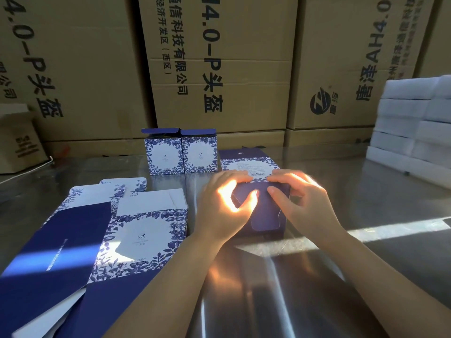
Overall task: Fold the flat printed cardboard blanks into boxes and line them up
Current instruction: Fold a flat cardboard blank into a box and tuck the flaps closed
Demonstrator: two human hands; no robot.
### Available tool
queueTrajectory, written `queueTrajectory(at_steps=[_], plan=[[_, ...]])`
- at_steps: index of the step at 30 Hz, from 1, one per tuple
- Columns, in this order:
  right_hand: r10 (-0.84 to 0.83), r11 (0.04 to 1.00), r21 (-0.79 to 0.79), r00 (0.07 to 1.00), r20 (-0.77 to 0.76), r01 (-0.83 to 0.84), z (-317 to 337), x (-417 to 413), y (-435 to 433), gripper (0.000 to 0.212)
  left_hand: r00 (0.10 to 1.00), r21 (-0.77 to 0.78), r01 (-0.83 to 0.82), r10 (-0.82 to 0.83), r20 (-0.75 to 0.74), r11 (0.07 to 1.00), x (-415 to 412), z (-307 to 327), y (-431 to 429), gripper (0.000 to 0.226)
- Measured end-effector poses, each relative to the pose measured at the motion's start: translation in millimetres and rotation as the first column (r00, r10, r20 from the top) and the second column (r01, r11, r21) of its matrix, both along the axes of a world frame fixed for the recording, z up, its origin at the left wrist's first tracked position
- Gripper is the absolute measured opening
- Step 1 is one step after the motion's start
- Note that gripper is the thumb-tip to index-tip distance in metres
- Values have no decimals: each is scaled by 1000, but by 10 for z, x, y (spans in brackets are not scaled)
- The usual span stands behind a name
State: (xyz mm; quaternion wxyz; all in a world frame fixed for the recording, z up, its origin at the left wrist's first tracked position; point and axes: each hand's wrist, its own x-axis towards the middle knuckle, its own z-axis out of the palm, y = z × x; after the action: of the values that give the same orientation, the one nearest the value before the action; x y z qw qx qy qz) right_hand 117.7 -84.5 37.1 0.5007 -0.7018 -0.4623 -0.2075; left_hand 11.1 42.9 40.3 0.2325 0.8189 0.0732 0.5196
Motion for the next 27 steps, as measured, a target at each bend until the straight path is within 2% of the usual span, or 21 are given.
queueTrajectory(at_steps=[6, 10, 15, 20, 23, 27], plan=[[-15, 999, 44, 1000, 14, 14, 53, -78, -31, 23, 1000, 97, -9, 7, 16, 995, -60, 5, -31, 33], [-72, 997, 24, 994, 77, 70, 79, -80, -38, 21, 1000, 69, 0, -3, 31, 998, -54, 49, -37, 29], [53, 999, -11, 998, -33, -53, 75, -67, -29, 10, 998, -33, 56, -56, 7, 998, -38, 66, -22, 14], [97, 995, -2, 994, -57, -97, 66, -76, -5, 11, 987, -154, 161, -163, 0, 975, -38, 89, 36, 18], [98, 995, 10, 993, -68, -97, 46, -75, 18, 24, 981, -199, 179, -191, -41, 963, -38, 114, 55, 17], [83, 996, 45, 994, -67, -80, 49, -90, 48, 26, 987, -137, 139, -149, -61, 981, -37, 117, 32, 7]])
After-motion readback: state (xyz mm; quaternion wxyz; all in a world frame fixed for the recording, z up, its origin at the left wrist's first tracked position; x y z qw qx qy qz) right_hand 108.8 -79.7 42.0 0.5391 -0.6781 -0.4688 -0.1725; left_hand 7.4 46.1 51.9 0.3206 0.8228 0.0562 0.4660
